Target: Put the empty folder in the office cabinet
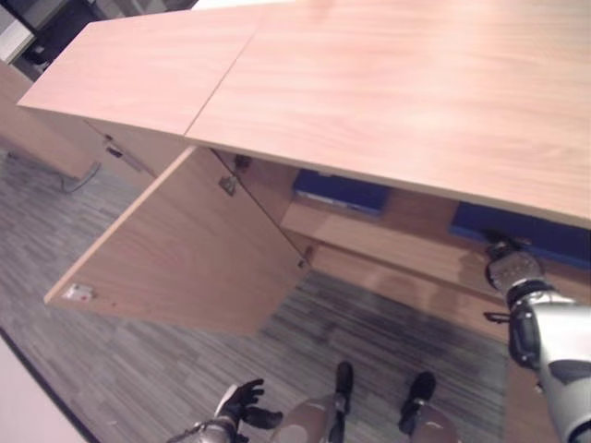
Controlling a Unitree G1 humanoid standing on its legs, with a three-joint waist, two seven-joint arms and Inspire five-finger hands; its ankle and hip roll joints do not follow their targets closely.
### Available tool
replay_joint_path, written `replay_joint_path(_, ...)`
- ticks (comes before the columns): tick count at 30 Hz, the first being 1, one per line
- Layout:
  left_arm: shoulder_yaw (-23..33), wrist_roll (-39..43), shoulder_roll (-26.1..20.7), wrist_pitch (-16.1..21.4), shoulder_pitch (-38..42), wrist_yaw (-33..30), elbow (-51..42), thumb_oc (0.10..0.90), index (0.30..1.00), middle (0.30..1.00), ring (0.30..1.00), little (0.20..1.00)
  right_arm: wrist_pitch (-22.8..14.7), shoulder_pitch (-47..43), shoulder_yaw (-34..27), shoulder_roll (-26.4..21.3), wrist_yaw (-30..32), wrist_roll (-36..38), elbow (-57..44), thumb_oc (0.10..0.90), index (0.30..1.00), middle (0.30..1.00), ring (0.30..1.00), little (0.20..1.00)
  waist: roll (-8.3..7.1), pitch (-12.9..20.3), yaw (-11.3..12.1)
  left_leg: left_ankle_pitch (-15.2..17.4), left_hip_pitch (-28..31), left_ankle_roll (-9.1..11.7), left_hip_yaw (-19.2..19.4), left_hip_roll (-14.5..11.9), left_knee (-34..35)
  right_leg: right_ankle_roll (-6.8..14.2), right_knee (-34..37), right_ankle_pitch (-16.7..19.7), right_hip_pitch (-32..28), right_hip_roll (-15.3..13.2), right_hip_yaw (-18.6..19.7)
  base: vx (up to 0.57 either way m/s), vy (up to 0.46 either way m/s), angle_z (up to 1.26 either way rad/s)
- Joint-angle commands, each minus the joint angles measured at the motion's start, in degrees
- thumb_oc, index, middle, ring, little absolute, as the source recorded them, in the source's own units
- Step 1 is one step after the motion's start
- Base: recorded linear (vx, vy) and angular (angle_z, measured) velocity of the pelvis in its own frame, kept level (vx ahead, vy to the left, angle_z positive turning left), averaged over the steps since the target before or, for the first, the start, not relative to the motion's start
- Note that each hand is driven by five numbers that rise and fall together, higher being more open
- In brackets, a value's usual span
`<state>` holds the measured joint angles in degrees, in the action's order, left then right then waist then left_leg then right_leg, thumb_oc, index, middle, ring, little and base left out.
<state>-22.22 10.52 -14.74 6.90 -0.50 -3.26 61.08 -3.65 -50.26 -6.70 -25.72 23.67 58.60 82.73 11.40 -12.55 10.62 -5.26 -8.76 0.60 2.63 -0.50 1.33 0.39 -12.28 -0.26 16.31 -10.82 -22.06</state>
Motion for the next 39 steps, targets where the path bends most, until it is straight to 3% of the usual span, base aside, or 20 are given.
replay_joint_path(1,-0.51,-1.78,-1.56,0.42,-0.35,-1.69,3.17,0.8,0.9,0.9,0.9,0.9,-0.68,1.12,-1.49,4.87,0.0,1.03,1.34,0.8,0.9,0.9,0.9,0.9,-1.45,2.04,1.66,4.2,1.56,3.64,-4.81,-0.83,1.7,6.42,-2.97,-7.95,-6.11,-0.47,3.83,0.03,0.015,-0.06)
replay_joint_path(6,1.73,-3.9,-1.11,0.03,-1.62,-1.79,4.94,0.8,0.9,0.9,0.9,0.9,-1.6,10.57,-0.32,10.71,-2.0,-1.03,-2.83,0.8,0.9,0.9,0.9,0.9,-3.33,3.23,0.62,4.64,4.51,3.79,-4.34,-1.11,2.23,6.5,0.01,-7.23,-9.99,0.59,3.77,0.05,-0.002,-0.05)
replay_joint_path(9,2.16,-4.36,-1.02,-0.08,-2.02,-1.89,5.49,0.8,0.9,0.9,0.9,0.9,-2.06,12.17,-0.14,11.48,-2.3,-0.79,-3.69,0.8,0.9,0.9,0.9,0.9,-3.74,3.61,0.4,4.74,5.31,3.82,-4.25,-1.15,2.42,6.47,0.62,-7.17,-10.87,0.82,3.63,0.06,-0.018,-0.03)
replay_joint_path(14,5.26,-5.67,-0.62,-0.29,-3.74,-1.9,6.81,0.8,0.9,0.9,0.9,0.9,-3.87,21.12,1.0,14.45,-6.28,-0.19,-10.02,0.8,0.9,0.9,0.9,0.9,-6.11,5.59,-0.55,5.38,8.46,4.04,-3.71,-1.31,2.84,6.72,3.51,-6.37,-15.13,1.57,3.31,0.07,-0.017,-0.02)
replay_joint_path(20,7.06,-6.32,-0.92,-0.17,-5.18,-1.46,6.33,0.8,0.9,0.9,0.9,0.9,-5.36,26.69,3.13,16.05,-9.45,-1.5,-17.28,0.8,0.9,0.9,0.9,0.9,-7.18,6.48,-1.12,5.9,10.23,4.03,-3.34,-1.33,3.08,7.0,4.97,-5.75,-17.05,1.82,3.36,0.02,0.003,-0.05)
replay_joint_path(24,8.92,-6.55,-1.62,0.57,-6.79,-0.14,4.58,0.8,0.9,0.9,0.9,0.9,-6.6,30.82,5.81,12.91,-12.08,-10.51,-24.15,0.8,0.9,0.9,0.9,0.9,-7.94,6.92,-1.4,6.3,11.26,3.79,-3.22,-1.32,3.12,7.3,5.0,-5.57,-18.03,1.76,3.3,0.0,0.03,-0.07)
replay_joint_path(25,10.54,-5.35,-2.01,1.63,-7.07,1.21,2.55,0.8,0.9,0.9,0.9,0.9,-6.44,36.17,8.74,9.99,-17.96,-15.75,-33.06,0.8,0.9,0.9,0.9,0.9,-8.28,6.62,-1.87,6.62,11.85,3.49,-3.39,-1.31,2.96,7.49,4.0,-5.62,-17.94,1.34,3.19,-0.03,0.045,-0.03)
replay_joint_path(29,12.48,-5.56,-2.57,2.57,-7.07,3.68,1.01,0.8,0.9,0.9,0.9,0.9,-8.23,41.84,11.04,6.01,-22.45,-24.67,-41.42,0.8,0.9,0.9,0.9,0.9,-8.39,6.16,-2.59,7.04,12.77,2.5,-4.14,-1.08,2.52,8.14,-1.94,-5.92,-16.69,-0.09,3.05,-0.04,0.033,0.05)
replay_joint_path(30,12.89,-4.8,-2.67,3.14,-6.54,4.07,0.17,0.8,0.9,0.9,0.9,0.9,-8.34,42.92,11.41,4.73,-23.64,-27.2,-43.46,0.8,0.9,0.9,0.9,0.9,-8.18,5.55,-3.09,6.84,12.89,2.1,-4.83,-1.07,2.39,9.11,-4.82,-4.87,-15.16,-0.22,4.1,-0.11,0.011,0.01)
replay_joint_path(32,13.6,-2.64,-3.13,4.03,-5.5,5.56,-1.17,0.8,0.9,0.9,0.9,0.9,-8.49,47.96,13.29,2.04,-24.91,-34.25,-45.78,0.8,0.9,0.9,0.9,0.9,-8.84,5.05,-6.09,5.48,11.93,1.82,-8.24,-0.1,2.24,9.44,-5.88,-8.72,-13.79,5.65,16.0,-0.1,-0.014,0.25)
replay_joint_path(33,14.21,-1.99,-3.33,4.46,-5.06,6.01,-1.13,0.8,0.9,0.9,0.9,0.9,-8.89,48.26,13.64,1.46,-25.16,-35.95,-45.54,0.8,0.9,0.9,0.9,0.9,-8.85,5.17,-6.25,4.94,11.08,1.96,-8.97,0.43,2.24,9.27,-4.21,-8.6,-13.66,6.88,18.75,-0.07,0.004,1.17)
replay_joint_path(34,14.23,-1.98,-3.34,4.48,-5.06,6.03,-1.11,0.8,0.9,0.9,0.9,0.9,-8.91,48.26,13.66,1.48,-25.15,-35.97,-45.52,0.8,0.9,0.9,0.9,0.9,-8.86,5.17,-6.17,4.97,11.11,1.96,-8.88,0.41,2.25,9.25,-4.15,-8.58,-13.68,6.91,18.84,-0.06,-0.065,1.72)
replay_joint_path(35,15.14,-0.86,-3.51,4.76,-4.08,6.5,1.06,0.8,0.9,0.9,0.9,0.9,-8.66,49.27,14.68,2.16,-24.97,-37.98,-44.96,0.8,0.9,0.9,0.9,0.9,-9.47,5.83,-5.5,4.27,9.61,2.64,-10.48,1.71,2.74,7.32,1.1,-9.11,-15.83,7.02,18.76,-0.06,-0.113,1.18)
replay_joint_path(39,15.92,0.4,-4.08,4.94,-2.09,6.36,1.76,0.8,0.9,0.9,0.9,0.9,-8.34,50.06,16.53,0.93,-26.03,-41.26,-45.59,0.8,0.9,0.9,0.9,0.9,-9.43,6.0,-6.07,2.69,7.18,4.38,-12.52,1.97,2.77,6.62,4.38,-8.62,-16.69,7.66,18.3,-0.06,-0.099,0.41)
